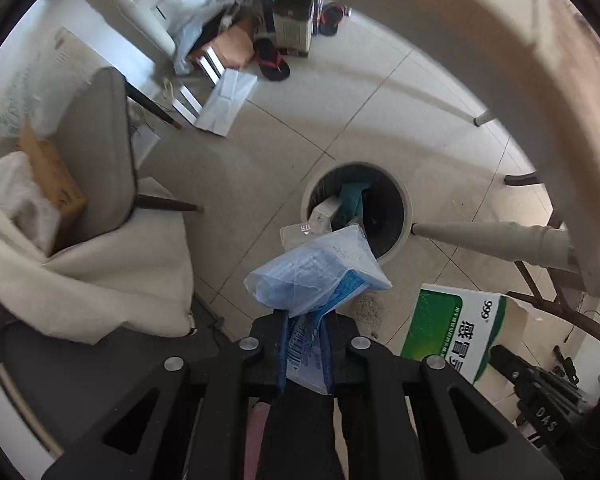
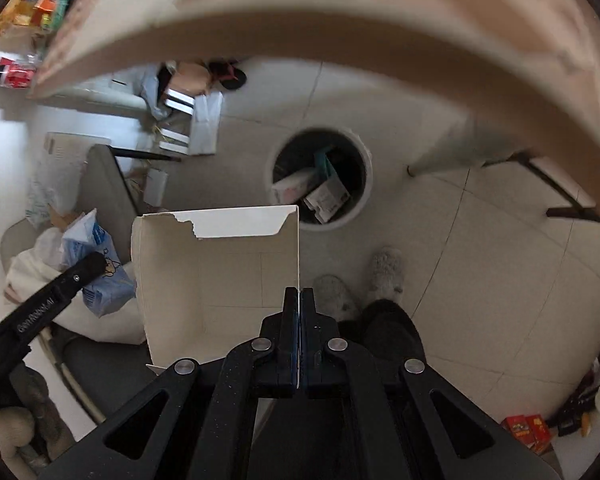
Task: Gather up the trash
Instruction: 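Carry bag and box over the bin and open both tools to drop them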
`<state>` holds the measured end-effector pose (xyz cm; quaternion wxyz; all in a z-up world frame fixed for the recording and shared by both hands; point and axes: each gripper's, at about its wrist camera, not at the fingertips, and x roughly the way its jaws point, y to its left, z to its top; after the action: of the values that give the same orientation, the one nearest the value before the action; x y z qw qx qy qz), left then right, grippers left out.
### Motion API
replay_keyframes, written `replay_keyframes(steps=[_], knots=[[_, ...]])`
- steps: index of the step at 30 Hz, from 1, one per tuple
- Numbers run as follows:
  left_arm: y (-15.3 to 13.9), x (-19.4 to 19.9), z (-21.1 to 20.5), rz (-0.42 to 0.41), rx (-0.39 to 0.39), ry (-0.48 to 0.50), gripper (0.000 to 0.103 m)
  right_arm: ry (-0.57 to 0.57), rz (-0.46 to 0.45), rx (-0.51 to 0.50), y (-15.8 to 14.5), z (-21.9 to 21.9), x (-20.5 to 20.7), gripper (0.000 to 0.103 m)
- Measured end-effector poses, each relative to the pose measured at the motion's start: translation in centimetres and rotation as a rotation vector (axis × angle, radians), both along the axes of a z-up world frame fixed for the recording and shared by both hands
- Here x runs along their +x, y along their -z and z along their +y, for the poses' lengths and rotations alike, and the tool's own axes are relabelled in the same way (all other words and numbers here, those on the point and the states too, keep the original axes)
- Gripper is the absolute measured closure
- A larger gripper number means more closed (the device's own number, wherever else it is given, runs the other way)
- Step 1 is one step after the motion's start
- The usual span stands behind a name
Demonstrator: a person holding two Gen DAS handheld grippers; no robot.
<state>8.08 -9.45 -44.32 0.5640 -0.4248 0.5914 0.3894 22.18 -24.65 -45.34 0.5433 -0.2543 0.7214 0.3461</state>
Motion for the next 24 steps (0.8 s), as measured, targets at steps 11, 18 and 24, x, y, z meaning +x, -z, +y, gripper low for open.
replay_keyframes(steps=[11, 18, 24], knots=[[18.9, 5.5, 4.3, -0.082, -0.160, 0.036, 0.092, 0.121, -0.056, -0.064, 20.3, 2.3, 5.3, 0.102], [25.0, 8.4, 4.9, -0.122, -0.236, 0.091, 0.077, 0.157, -0.035, -0.068, 29.7, 4.3, 8.4, 0.102], [25.7, 8.5, 5.1, -0.110, -0.190, 0.099, 0.015, 0.177, 0.000, -0.069, 34.2, 4.6, 8.8, 0.081]])
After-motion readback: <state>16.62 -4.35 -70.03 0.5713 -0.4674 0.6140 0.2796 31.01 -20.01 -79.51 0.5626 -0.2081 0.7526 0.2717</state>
